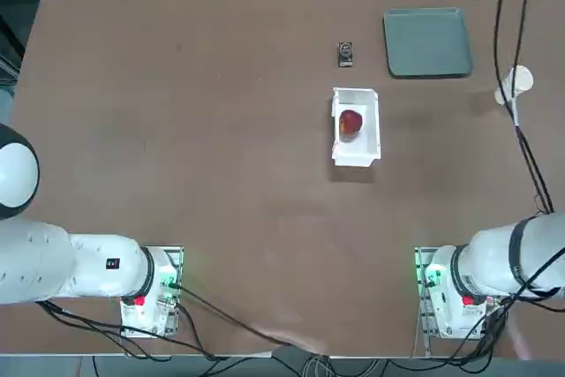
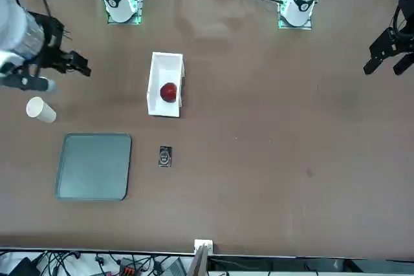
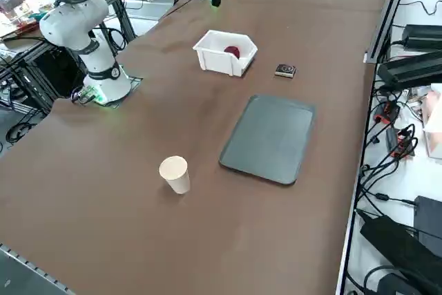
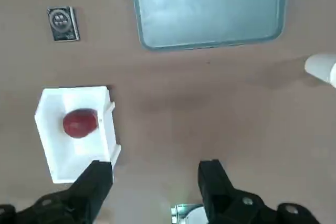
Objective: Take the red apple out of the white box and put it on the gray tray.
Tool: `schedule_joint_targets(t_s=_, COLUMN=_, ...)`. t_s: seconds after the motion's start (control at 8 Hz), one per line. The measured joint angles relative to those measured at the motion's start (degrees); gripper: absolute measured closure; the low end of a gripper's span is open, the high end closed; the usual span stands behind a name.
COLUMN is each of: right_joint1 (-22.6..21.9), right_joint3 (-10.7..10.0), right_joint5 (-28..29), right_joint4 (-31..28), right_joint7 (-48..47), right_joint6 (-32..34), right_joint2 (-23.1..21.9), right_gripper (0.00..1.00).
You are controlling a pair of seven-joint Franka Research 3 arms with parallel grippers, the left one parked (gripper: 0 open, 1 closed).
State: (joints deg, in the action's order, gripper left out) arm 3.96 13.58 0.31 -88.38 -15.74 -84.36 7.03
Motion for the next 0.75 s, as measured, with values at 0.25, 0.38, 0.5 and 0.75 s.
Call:
schedule_joint_targets(t_s=0.25, right_joint1=-0.56, right_joint3=-0.01, right_joint5=0.01, right_joint4=-6.14, right_joint7=-4.67, right_joint6=-8.63, right_joint2=1.34, right_gripper=0.00)
schedule_joint_targets(t_s=0.38, right_joint1=-1.35, right_joint3=-0.02, right_joint5=0.02, right_joint4=-10.21, right_joint7=-9.62, right_joint6=-13.43, right_joint2=1.50, right_gripper=0.00)
schedule_joint_targets(t_s=0.5, right_joint1=-2.88, right_joint3=0.01, right_joint5=0.06, right_joint4=-13.83, right_joint7=-17.35, right_joint6=-17.52, right_joint2=1.34, right_gripper=0.00)
schedule_joint_targets(t_s=0.75, right_joint1=-6.30, right_joint3=0.14, right_joint5=0.69, right_joint4=-20.21, right_joint7=-33.87, right_joint6=-24.64, right_joint2=0.43, right_gripper=0.00)
